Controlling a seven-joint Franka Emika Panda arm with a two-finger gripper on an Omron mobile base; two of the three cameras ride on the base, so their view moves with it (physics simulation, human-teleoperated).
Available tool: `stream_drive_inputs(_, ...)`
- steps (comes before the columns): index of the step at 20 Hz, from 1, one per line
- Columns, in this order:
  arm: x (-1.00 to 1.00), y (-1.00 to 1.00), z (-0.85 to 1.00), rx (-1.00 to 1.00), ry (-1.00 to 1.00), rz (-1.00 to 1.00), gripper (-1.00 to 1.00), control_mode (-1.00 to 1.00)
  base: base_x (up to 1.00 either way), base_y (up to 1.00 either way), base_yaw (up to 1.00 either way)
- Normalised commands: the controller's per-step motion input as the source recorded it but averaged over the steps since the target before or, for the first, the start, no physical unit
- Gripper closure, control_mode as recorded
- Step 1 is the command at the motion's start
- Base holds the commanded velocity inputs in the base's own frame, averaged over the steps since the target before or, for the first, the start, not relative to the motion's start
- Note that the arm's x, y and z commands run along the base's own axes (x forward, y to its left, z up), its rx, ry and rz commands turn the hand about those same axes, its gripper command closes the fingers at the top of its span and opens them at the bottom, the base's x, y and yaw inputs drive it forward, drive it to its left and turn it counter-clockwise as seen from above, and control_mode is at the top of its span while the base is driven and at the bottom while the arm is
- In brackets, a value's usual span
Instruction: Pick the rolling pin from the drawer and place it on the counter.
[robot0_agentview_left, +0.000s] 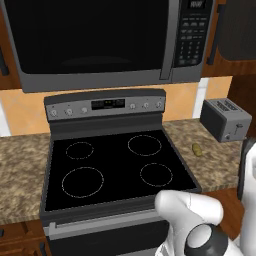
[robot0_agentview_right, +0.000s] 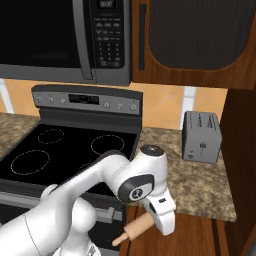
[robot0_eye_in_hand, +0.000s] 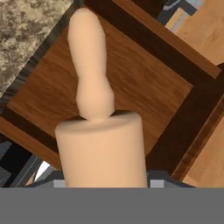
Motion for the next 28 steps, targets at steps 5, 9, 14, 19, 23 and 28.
stream_drive_inputs(5, 0.51, 0.37, 0.94, 0.0, -0.06, 0.0, 1.0, -1.0, 0.0, 0.0, 0.0)
stream_drive_inputs(9, 0.52, 0.26, 0.94, 0.04, -0.08, -0.01, 1.0, -1.0, 0.0, 0.0, 0.0)
stream_drive_inputs(14, 0.49, 0.24, 0.19, 0.12, -0.08, -0.14, 1.0, -1.0, 0.0, 0.0, 0.0)
stream_drive_inputs(19, 0.43, 0.1, -0.13, 0.24, -0.22, -0.18, 1.0, -1.0, 0.0, 0.0, 0.0)
stream_drive_inputs(23, 0.67, -0.27, -0.25, 0.09, -0.05, -0.19, 1.0, -1.0, 0.0, 0.0, 0.0)
stream_drive_inputs(28, 0.47, -0.75, -0.46, 0.06, 0.01, 0.05, 1.0, -1.0, 0.0, 0.0, 0.0)
